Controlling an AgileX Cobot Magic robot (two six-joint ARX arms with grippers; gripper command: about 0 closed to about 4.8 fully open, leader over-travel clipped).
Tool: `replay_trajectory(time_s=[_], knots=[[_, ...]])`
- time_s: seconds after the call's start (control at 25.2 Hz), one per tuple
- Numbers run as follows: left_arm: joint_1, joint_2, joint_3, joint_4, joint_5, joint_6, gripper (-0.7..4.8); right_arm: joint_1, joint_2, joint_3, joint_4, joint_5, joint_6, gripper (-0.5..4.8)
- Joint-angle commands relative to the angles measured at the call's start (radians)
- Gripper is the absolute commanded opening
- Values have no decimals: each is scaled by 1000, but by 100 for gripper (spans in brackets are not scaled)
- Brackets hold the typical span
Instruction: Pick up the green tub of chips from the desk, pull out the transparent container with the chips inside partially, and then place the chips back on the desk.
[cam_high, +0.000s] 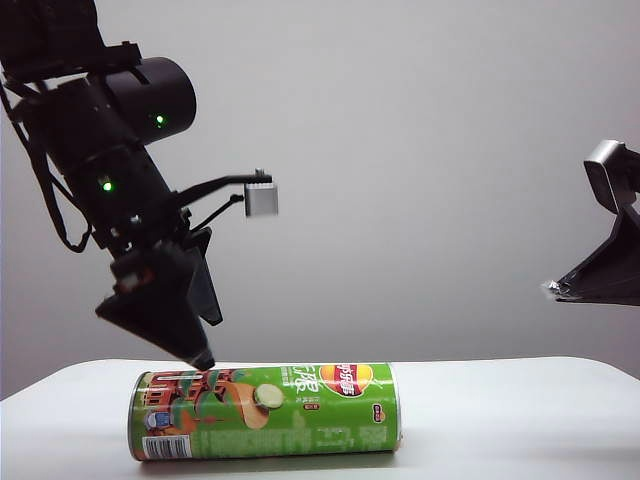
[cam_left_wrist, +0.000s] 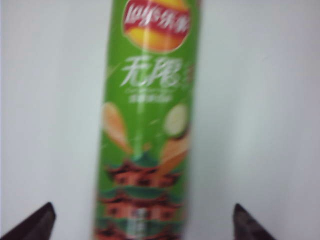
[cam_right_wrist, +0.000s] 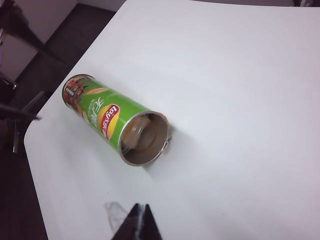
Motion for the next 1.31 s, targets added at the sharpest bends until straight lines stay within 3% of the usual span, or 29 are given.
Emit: replay_trajectory(time_s=[0.04,0.12,0.36,0.71,1.03,1.19,1.31], knots=[[2,39,24,39,-48,-11,479,0,-3,3,16,-9,-7,-5],[1,89,69,-7,8,-66,479,0,-3,3,21,-9,-11,-5],[-24,223,193,-150,28,-69,479,0,-3,3,33,-9,-10,-5],[-38,343,233,-158,-47,-61,479,0,-3,3,38,-9,-10,-5],[-75,367,233,-51,-238,-62,479,0,-3,3,39,-8,-10,-5],[-92,371,233,-43,-193,-62,476,0,-3,3,39,-8,-10,-5],[-94,375,233,-48,-193,-62,403,0,-3,3,40,-8,-10,-5]])
